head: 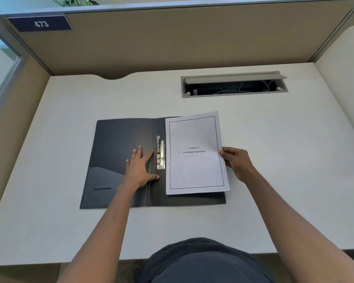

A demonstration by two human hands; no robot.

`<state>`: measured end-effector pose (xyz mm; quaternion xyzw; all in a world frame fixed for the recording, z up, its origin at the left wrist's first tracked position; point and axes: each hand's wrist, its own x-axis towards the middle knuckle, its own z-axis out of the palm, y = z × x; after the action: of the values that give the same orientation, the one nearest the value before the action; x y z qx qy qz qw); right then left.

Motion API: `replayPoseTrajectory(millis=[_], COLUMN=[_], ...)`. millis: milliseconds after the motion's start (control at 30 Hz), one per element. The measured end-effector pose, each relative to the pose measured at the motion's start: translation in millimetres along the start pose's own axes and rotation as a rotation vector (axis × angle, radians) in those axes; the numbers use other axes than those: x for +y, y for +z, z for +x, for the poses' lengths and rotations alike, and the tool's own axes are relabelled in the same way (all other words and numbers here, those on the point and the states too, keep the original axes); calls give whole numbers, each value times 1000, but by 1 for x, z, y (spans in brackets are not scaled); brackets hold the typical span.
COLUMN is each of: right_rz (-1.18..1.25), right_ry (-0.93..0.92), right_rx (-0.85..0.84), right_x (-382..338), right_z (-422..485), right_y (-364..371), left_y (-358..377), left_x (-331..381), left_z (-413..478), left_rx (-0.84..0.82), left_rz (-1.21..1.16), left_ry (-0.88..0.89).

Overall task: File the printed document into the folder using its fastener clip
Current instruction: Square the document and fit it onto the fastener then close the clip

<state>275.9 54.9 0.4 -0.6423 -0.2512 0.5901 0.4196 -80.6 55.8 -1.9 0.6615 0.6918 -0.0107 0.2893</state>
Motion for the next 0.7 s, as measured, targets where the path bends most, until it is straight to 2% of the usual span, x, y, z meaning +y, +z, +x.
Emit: replayPoseTrajectory(millis=[700], right_rz=[-83], right_ry=[32], right_rx=[63], right_x=[8], right_z=[4], right_y=[24], left_y=[9], left_x=[-3], left_z=[2], left_rx=[0], left_rz=[85], left_ry=[12])
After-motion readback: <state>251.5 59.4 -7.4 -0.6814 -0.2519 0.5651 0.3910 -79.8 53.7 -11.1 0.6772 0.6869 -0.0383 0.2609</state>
